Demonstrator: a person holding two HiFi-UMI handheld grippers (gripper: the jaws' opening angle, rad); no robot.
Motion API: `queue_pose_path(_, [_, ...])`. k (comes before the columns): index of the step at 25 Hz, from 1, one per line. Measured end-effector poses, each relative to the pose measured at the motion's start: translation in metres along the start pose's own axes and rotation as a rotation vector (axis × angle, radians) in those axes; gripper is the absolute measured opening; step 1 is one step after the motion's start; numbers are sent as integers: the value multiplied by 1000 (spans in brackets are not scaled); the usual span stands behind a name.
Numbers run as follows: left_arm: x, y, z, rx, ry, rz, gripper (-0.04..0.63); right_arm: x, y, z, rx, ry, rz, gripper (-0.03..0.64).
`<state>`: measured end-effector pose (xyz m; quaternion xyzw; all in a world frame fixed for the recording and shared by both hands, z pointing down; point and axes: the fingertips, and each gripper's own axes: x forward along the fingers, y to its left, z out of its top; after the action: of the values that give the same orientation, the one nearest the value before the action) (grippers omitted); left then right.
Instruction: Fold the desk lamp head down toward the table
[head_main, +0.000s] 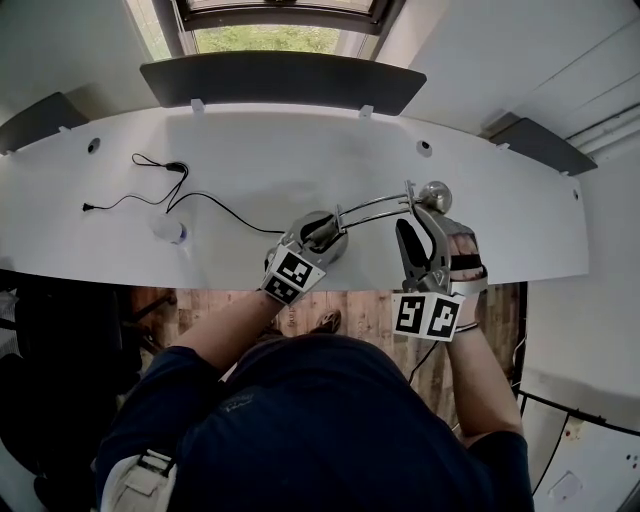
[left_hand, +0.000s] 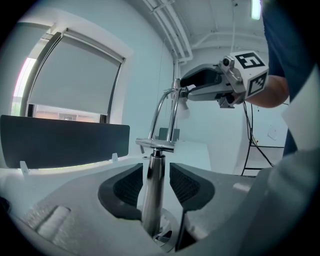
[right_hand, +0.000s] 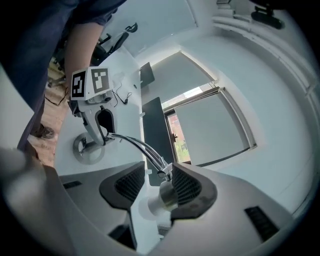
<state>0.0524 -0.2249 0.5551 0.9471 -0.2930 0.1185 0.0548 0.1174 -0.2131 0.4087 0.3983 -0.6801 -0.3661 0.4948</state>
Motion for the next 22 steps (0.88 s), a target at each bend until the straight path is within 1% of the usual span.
queue_pose_path(5, [6, -1, -3, 1, -2, -4, 156, 8, 1, 4, -122, 24, -40, 164])
queue_pose_path(7, [7, 0, -5, 11, 0, -4, 156, 10, 2, 3, -143, 42, -55, 158])
queue_pose_path(9, [10, 1, -5, 15, 3, -2, 155, 11, 2, 1, -156, 57, -69, 130])
queue_pose_path(11, [14, 2, -3, 17, -3, 1, 133, 11, -1, -1, -168, 62, -83, 123])
queue_pose_path(15, [13, 2, -3, 15, -11, 5, 130, 12, 0, -2, -139, 55, -85, 117])
queue_pose_path(17, [11, 2, -3, -9, -1, 5, 130, 12, 0, -2, -116, 48, -81, 117])
queue_pose_path(19, [12, 1, -1, -31, -15, -3, 130, 12, -1, -2, -97, 36, -79, 117])
queue_pose_path(22, [13, 1, -2, -6, -31, -11, 130, 11, -1, -5, -57, 30, -76, 118])
